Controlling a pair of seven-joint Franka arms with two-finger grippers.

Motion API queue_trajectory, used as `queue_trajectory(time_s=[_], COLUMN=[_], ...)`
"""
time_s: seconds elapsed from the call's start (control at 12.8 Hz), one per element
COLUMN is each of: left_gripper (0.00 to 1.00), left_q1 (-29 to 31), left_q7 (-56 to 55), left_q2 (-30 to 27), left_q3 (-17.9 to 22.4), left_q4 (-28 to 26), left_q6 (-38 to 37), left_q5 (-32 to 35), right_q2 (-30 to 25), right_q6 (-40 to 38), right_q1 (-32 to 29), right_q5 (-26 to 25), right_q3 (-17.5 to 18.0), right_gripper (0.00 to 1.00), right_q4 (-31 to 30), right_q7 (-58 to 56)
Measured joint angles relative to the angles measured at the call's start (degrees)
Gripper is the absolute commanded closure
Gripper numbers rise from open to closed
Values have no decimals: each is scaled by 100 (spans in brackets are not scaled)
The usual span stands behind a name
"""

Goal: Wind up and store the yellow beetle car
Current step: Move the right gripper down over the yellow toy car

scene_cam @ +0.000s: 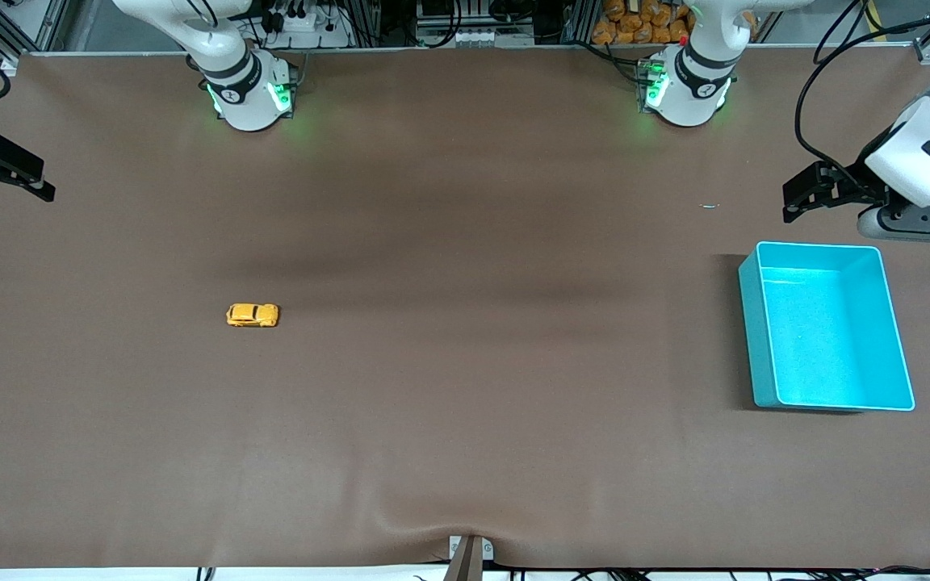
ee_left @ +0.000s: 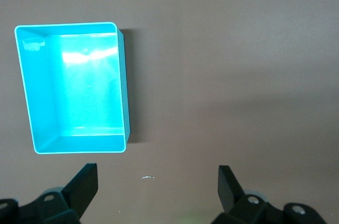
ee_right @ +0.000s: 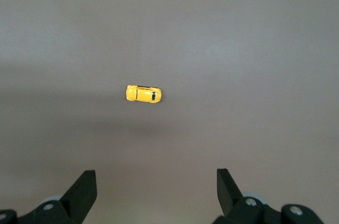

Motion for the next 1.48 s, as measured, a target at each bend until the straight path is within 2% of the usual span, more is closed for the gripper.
queue_trajectory(time_s=[0.55, 0.78, 1.17, 1.48], left_gripper=[0, 0, 0, 0], left_q1=[0, -1, -1, 0], left_q7=[0, 0, 0, 0], left_q2=[0, 0, -1, 0], left_q3=[-3, -15, -19, -18], left_q4=[1, 1, 1, 1], left_q6=[5, 5, 5, 5], left_q5=[0, 0, 0, 0], right_q2=[5, 82, 207, 373], right_q6=[-38, 254, 1689, 3136], right_q1=[93, 146, 171, 188], right_q5=[3, 3, -46, -112], right_q3=[2, 31, 390, 435], right_gripper=[0, 0, 0, 0], right_q4=[0, -127, -1455, -2573], right_q7=[161, -72, -1054, -2975])
